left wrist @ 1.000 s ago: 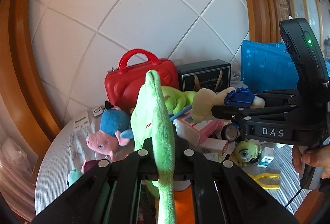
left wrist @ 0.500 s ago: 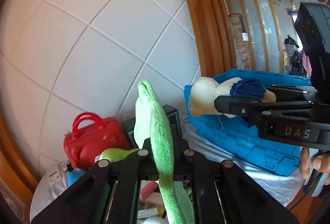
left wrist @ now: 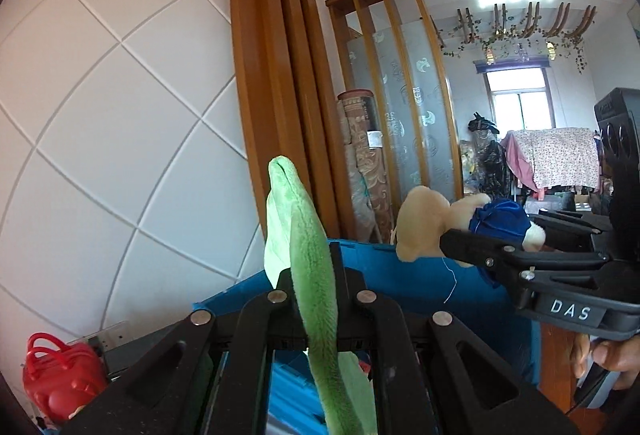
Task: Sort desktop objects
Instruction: 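Carry the green plush and bear over the crate and release both, then move both tools back from the crate to the table pile, then grasp the yellow duck plush with the left gripper while the right gripper grasps the green frog plush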
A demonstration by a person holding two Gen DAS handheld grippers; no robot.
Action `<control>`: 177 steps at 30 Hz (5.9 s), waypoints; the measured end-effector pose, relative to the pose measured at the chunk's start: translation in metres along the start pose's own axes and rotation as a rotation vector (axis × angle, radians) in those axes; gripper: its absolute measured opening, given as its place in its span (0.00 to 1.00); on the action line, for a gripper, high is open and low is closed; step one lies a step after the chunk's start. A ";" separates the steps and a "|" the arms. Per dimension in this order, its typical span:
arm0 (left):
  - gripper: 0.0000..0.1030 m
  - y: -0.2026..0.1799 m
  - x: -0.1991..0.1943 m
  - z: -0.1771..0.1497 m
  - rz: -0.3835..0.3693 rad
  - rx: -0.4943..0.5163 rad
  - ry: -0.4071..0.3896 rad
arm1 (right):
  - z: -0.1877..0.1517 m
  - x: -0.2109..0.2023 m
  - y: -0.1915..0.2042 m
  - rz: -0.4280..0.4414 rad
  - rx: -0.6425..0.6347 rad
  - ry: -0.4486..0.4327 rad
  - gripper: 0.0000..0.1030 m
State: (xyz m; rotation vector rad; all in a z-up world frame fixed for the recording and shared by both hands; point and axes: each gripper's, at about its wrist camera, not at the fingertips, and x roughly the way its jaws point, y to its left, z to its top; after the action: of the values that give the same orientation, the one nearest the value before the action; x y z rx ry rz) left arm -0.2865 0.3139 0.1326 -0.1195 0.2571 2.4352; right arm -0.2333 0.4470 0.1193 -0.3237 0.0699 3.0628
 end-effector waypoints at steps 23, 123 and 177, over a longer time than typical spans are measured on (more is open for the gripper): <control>0.91 -0.040 0.071 -0.050 0.316 0.006 0.144 | -0.037 0.060 -0.096 -0.113 0.238 0.103 0.92; 0.91 0.256 -0.474 -0.415 0.626 -0.243 0.564 | -0.290 -0.118 0.494 0.506 -0.230 0.488 0.99; 0.31 0.387 -0.407 -0.513 -0.109 -0.308 0.596 | -0.329 0.016 0.547 0.341 0.344 0.696 0.29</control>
State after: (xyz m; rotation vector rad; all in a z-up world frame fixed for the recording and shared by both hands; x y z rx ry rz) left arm -0.2127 -0.3407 -0.2466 -0.9742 0.1258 2.2588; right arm -0.2167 -0.1141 -0.1847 -1.4457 0.7327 2.9836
